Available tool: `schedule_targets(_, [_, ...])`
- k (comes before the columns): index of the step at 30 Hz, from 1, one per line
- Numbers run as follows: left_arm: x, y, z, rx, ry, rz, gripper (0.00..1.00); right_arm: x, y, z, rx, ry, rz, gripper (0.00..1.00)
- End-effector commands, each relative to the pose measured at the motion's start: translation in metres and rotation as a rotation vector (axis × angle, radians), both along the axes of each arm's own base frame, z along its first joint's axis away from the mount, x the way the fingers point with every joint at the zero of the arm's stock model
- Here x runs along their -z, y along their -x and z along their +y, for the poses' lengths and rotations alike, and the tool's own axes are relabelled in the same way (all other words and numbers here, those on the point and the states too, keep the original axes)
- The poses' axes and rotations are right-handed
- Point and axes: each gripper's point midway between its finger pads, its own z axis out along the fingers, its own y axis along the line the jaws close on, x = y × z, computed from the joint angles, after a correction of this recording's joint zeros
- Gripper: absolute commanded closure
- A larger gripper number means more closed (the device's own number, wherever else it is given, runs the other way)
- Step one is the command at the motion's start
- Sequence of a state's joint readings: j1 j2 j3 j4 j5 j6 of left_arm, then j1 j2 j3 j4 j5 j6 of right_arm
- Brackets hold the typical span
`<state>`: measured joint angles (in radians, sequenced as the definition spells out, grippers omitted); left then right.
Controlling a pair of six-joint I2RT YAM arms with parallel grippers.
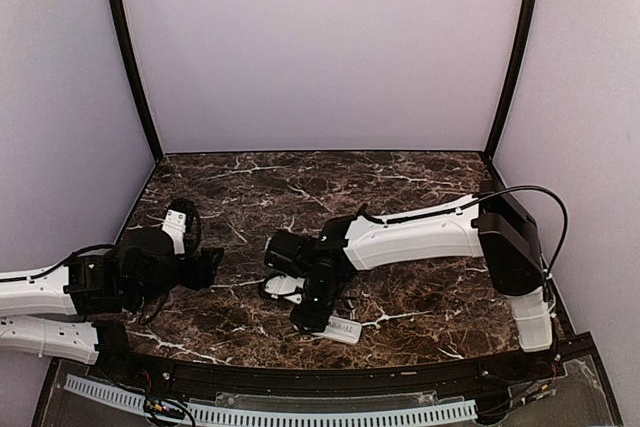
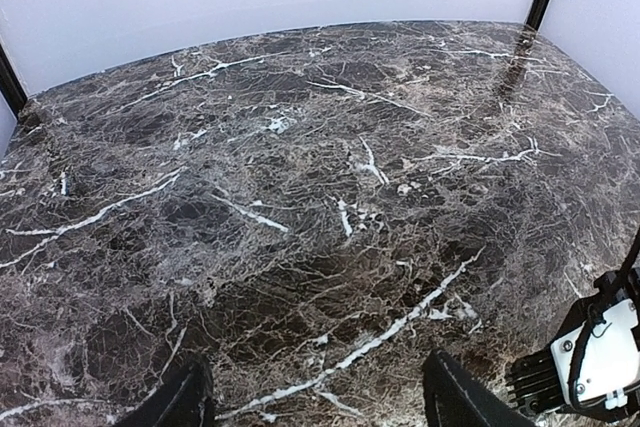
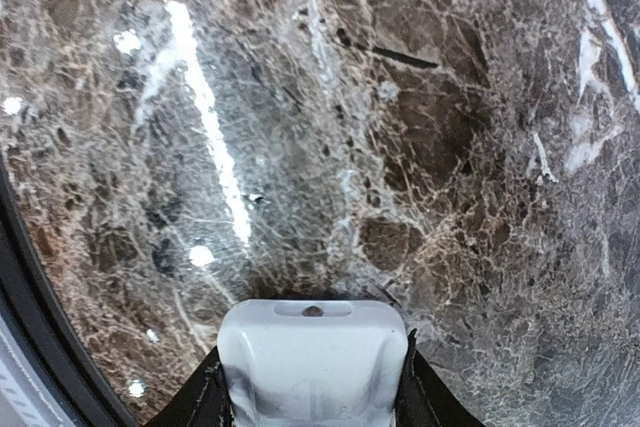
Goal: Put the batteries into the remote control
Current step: Pick up the remote control from the center of the board, then pass from the right arm to the left
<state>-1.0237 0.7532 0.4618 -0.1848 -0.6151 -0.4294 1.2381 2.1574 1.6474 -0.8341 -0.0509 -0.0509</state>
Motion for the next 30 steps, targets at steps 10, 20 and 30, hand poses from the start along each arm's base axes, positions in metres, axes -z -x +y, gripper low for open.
schedule_targets(10, [-0.035, 0.028, -0.073, 0.426, 0.16, -0.045, 0.32, -0.18, -0.047, 0.019, 0.139, -0.667, 0.029, 0.65])
schedule_targets(20, [-0.116, 0.074, -0.147, 0.882, 0.363, -0.118, 0.23, -0.321, -0.039, 0.016, 0.014, -1.118, -0.059, 0.65])
schedule_targets(30, [-0.175, 0.078, -0.159, 0.935, 0.52, -0.229, 0.1, -0.385, -0.014, 0.006, -0.098, -1.335, -0.052, 0.64])
